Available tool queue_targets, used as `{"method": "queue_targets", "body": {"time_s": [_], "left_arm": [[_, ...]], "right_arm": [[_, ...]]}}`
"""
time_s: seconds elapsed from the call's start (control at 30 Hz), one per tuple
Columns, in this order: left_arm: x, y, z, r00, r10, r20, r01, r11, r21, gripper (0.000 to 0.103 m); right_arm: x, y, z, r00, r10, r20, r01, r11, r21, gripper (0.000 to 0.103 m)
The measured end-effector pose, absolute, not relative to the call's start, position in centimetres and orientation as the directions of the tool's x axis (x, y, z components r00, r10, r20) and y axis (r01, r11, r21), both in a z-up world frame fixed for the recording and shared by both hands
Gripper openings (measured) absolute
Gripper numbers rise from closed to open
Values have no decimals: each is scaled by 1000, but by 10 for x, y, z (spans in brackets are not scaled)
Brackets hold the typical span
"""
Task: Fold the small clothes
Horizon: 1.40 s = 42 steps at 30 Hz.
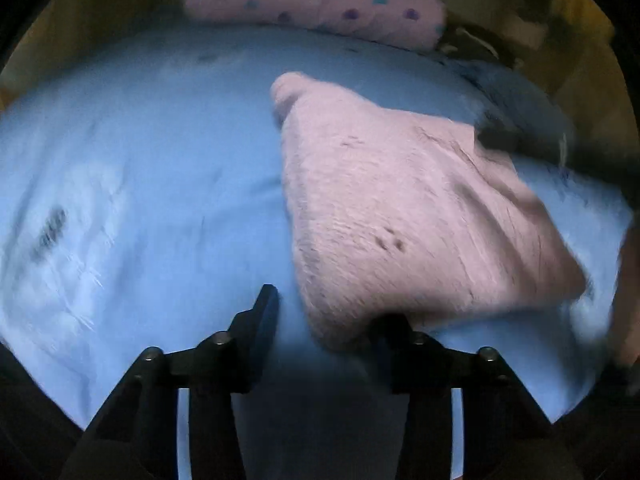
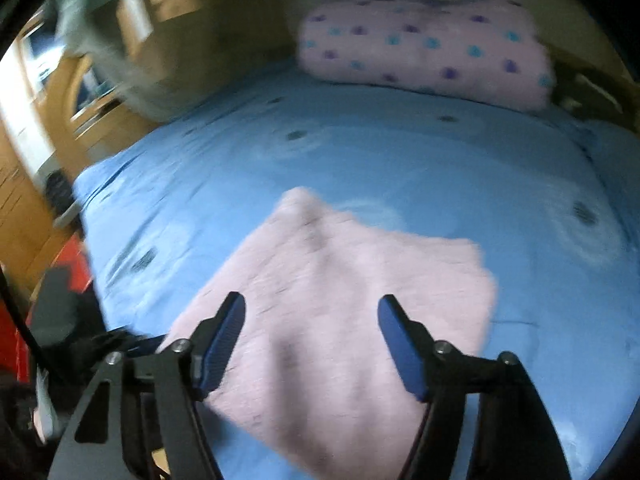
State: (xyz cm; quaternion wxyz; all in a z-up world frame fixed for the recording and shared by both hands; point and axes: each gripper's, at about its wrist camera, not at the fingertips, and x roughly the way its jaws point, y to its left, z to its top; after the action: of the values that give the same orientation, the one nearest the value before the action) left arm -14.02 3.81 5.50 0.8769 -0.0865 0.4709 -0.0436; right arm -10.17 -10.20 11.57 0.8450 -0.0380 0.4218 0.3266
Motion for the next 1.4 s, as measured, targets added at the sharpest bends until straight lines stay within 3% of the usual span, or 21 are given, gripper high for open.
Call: {"method": "queue_targets", "body": {"time_s": [0.07, 0.13, 0.27, 0.5, 0.6, 0.73, 0.87, 1.0, 1.1, 1.23, 1.33, 1.4], "left_arm": [[-141, 45, 55, 564, -178, -807, -27, 972, -233, 11], [-144, 47, 54, 570, -182, -801, -36, 969, -246, 6], [-157, 46, 54, 576, -181, -797, -52, 965, -257, 0], [-158, 58, 58, 603, -236, -762, -68, 937, -344, 0], [-156, 62, 51, 579, -248, -777, -97, 925, -367, 0], [-154, 83, 34, 540, -318, -779, -208, 847, -490, 0], [-158, 83, 33, 539, -319, -780, -226, 837, -499, 0], [-162, 71, 42, 539, -268, -798, -185, 887, -423, 0], [-164, 63, 49, 552, -226, -802, -147, 921, -361, 0], [-162, 69, 44, 548, -269, -792, -146, 901, -408, 0], [-161, 75, 41, 544, -298, -785, -158, 882, -445, 0], [-162, 73, 42, 545, -290, -787, -154, 888, -433, 0]], "right_arm": [[-108, -89, 101, 382, 506, -773, -624, 758, 188, 33], [-113, -82, 90, 364, 505, -783, -644, 744, 179, 25], [-119, -86, 90, 395, 546, -739, -651, 734, 194, 19], [-131, -78, 100, 405, 646, -648, -683, 684, 255, 18], [-138, -62, 91, 352, 636, -687, -721, 652, 234, 18], [-154, -41, 62, 316, 553, -771, -785, 609, 116, 16], [-167, -32, 55, 360, 509, -782, -810, 586, 8, 16], [-168, -35, 58, 358, 517, -777, -809, 588, 19, 16], [-171, -50, 82, 357, 598, -718, -815, 575, 73, 15], [-159, -64, 117, 444, 643, -624, -758, 641, 121, 15], [-127, -54, 117, 442, 626, -642, -678, 702, 218, 15], [-100, -34, 95, 371, 571, -733, -638, 730, 246, 15]]}}
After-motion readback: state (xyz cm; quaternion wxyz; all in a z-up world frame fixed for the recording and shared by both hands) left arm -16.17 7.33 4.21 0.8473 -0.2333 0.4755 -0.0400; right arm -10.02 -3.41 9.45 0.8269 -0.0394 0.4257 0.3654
